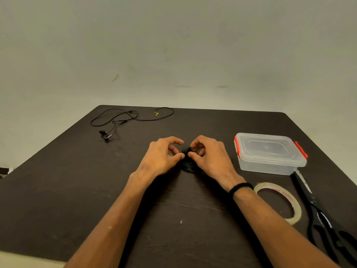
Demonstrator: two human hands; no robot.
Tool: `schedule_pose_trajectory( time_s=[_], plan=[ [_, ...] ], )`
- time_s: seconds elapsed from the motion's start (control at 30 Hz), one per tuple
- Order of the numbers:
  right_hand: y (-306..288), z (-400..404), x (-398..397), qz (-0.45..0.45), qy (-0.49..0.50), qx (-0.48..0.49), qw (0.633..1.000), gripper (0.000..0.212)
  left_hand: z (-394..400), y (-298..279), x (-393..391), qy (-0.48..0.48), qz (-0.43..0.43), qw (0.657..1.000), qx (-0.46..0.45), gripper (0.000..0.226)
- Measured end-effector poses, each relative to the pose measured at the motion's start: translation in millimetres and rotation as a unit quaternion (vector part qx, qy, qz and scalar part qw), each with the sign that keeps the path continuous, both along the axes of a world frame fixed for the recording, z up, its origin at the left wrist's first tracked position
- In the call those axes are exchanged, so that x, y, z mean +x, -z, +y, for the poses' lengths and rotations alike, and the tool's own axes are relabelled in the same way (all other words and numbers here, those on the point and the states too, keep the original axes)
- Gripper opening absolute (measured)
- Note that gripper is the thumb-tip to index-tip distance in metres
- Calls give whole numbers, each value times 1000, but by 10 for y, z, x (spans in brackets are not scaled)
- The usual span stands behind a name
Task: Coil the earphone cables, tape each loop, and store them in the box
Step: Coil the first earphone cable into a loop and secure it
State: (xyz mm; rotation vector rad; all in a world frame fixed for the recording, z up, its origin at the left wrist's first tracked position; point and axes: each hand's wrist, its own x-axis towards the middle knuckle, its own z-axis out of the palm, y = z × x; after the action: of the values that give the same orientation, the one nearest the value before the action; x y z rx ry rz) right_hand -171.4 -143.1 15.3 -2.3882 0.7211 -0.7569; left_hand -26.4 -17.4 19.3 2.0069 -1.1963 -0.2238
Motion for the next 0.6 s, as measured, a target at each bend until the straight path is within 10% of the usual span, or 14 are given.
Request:
schedule_pose_trajectory(
  time_s=[0.6],
  plan=[
    [-167, -132, -95, -6, -21, 26, 999, 13, 5, -18, 84, -22, 41, 998, -39, 31]
  ],
)
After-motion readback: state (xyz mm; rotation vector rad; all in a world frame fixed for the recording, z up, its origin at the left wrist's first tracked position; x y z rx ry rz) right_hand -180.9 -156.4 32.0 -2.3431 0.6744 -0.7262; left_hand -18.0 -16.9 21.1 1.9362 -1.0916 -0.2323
